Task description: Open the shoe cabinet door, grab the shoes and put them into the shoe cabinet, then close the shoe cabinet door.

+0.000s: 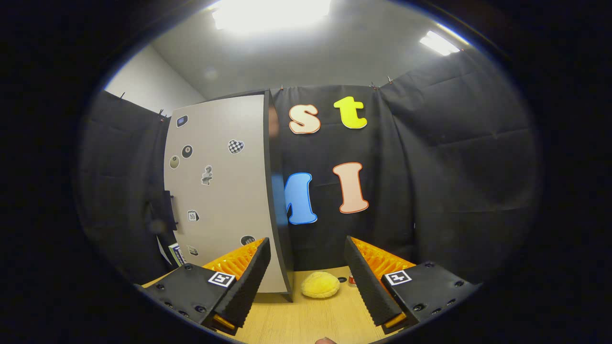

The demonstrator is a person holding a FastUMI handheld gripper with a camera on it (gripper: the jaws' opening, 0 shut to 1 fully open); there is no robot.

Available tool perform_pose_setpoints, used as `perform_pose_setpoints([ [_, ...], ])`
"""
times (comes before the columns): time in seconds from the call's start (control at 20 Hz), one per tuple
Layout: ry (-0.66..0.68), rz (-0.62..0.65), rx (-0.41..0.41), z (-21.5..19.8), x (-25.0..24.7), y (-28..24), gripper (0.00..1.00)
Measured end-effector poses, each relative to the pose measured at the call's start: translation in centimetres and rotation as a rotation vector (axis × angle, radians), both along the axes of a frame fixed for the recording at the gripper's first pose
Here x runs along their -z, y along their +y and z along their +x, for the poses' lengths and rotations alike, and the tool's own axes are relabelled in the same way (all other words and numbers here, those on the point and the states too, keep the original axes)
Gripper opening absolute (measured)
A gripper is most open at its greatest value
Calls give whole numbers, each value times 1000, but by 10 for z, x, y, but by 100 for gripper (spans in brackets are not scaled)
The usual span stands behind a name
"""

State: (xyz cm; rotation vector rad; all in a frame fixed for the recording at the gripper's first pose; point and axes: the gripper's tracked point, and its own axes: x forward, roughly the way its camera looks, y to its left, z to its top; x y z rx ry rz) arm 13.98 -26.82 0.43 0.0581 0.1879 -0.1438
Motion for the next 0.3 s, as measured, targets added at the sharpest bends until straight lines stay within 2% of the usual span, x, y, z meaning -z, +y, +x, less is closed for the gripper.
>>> perform_pose_setpoints([
  [0.3, -9, -3, -14, -2, -4, 1, 97],
])
